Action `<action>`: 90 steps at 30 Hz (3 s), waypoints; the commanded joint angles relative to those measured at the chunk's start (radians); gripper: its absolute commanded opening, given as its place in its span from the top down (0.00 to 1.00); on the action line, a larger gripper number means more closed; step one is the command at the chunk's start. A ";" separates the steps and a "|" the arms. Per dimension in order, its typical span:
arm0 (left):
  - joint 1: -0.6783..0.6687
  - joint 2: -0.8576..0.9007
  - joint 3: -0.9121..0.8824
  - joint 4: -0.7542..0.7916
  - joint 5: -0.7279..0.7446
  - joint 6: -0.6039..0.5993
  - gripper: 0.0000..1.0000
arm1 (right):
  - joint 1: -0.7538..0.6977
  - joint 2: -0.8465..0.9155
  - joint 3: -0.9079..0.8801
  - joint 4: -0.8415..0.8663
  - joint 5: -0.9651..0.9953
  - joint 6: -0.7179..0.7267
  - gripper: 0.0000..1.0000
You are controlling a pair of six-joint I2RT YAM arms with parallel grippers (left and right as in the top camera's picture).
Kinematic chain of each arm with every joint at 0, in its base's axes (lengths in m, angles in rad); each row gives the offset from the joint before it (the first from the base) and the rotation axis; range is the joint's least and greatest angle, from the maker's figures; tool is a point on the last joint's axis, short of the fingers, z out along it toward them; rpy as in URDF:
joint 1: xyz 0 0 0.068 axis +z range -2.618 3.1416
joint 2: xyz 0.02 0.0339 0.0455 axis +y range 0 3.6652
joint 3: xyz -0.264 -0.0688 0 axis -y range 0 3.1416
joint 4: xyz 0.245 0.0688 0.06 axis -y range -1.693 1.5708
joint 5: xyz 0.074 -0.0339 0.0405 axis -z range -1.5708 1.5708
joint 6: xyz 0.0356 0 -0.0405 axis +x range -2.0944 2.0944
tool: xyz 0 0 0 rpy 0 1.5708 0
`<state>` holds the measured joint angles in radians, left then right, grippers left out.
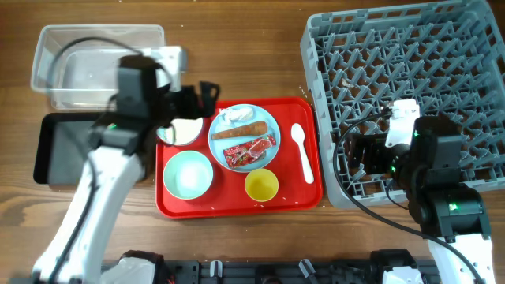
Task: Sort waste into correct bins and load items into the dishwasher rack
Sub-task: 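Pick the white tissue with the left gripper and drop it in the clear bin, then grasp the carrot from the plate with the left gripper, drop it on black tray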
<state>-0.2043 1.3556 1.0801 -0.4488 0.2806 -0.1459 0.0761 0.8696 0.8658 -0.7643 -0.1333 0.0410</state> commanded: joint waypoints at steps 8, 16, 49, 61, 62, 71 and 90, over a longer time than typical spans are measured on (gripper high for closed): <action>-0.236 0.380 0.012 0.122 -0.220 0.098 0.12 | 0.005 0.002 0.023 0.000 0.007 0.013 0.00; -0.236 0.488 0.012 0.148 -0.253 0.098 0.22 | 0.005 0.037 0.023 0.000 0.006 0.014 0.00; 0.154 0.208 0.014 0.325 -0.496 0.079 0.96 | 0.005 0.038 0.023 0.000 0.006 0.014 0.00; 0.291 0.272 0.014 0.541 -0.418 0.081 0.39 | 0.005 0.038 0.023 0.000 0.006 0.014 0.00; 0.288 0.269 0.014 0.540 -0.419 0.087 0.39 | 0.005 0.038 0.023 -0.001 0.006 0.014 0.00; 0.069 0.191 0.014 0.285 -0.291 0.145 0.34 | 0.005 0.039 0.023 -0.007 0.006 0.014 0.00; -0.270 0.465 0.010 -0.116 -0.266 0.386 0.29 | 0.005 0.039 0.023 -0.008 0.006 0.015 0.00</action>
<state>-0.4740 1.7664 1.0931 -0.5835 -0.0010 0.2085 0.0761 0.9054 0.8665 -0.7715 -0.1337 0.0441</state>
